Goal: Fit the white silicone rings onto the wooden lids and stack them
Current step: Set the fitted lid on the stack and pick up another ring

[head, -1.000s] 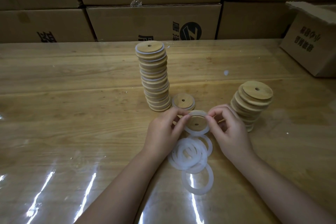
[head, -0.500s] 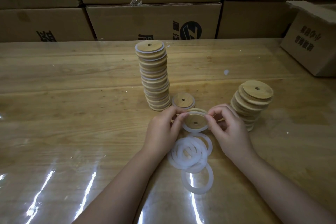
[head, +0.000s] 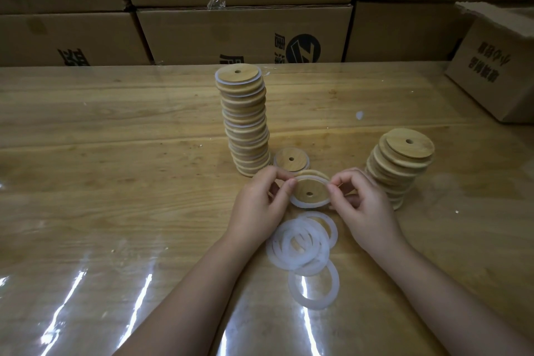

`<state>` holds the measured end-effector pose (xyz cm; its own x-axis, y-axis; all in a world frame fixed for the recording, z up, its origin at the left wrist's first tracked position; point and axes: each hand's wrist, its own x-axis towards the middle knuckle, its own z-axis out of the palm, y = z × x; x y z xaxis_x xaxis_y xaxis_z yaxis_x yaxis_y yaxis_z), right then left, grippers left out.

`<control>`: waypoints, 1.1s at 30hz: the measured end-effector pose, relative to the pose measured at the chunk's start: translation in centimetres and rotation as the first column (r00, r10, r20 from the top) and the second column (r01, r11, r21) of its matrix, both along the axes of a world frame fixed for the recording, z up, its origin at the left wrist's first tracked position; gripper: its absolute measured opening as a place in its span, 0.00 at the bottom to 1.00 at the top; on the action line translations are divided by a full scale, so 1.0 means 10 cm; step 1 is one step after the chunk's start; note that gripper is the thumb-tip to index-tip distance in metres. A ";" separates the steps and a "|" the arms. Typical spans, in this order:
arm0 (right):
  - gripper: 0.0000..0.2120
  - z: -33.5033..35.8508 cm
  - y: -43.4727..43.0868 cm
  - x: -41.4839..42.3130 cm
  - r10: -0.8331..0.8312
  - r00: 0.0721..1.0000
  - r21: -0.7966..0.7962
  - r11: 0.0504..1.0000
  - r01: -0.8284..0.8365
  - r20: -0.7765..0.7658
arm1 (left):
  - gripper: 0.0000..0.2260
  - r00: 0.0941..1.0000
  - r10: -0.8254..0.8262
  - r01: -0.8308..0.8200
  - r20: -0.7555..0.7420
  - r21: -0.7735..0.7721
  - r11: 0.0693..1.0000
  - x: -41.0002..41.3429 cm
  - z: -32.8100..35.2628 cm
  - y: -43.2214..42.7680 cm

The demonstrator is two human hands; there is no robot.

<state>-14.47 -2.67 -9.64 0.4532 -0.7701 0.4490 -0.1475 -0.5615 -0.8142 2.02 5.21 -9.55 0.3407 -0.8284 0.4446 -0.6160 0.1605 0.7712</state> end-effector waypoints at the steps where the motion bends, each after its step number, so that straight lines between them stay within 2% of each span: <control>1: 0.01 0.01 0.01 0.00 0.009 1.000 -0.009 1.000 -0.009 -0.004 | 0.03 1.000 -0.012 0.013 0.011 -0.036 0.999 -0.01 0.01 0.00; 4: 0.02 0.04 0.04 0.00 0.045 0.999 -0.082 0.996 -0.046 -0.016 | 0.03 0.997 -0.065 0.069 0.035 -0.124 0.990 -0.03 0.05 0.01; 7: 0.02 0.07 0.07 0.00 0.083 0.996 -0.117 0.990 -0.085 -0.018 | 0.02 0.996 -0.094 0.093 0.001 -0.121 0.988 -0.05 0.06 0.02; 14: 0.04 0.07 0.06 0.01 0.063 0.997 -0.075 0.995 -0.066 -0.034 | 0.05 0.975 -0.109 0.106 -0.192 -0.025 0.994 0.00 0.09 0.02; 26: 0.05 0.07 0.04 0.01 0.016 0.997 -0.071 0.997 -0.021 -0.081 | 0.06 0.974 -0.052 0.056 -0.218 0.014 0.998 0.01 0.11 0.01; 33: 0.07 0.05 0.03 0.01 0.034 0.989 -0.007 0.999 -0.036 -0.141 | 0.07 0.965 -0.011 0.020 -0.263 0.029 0.999 0.03 0.10 -0.02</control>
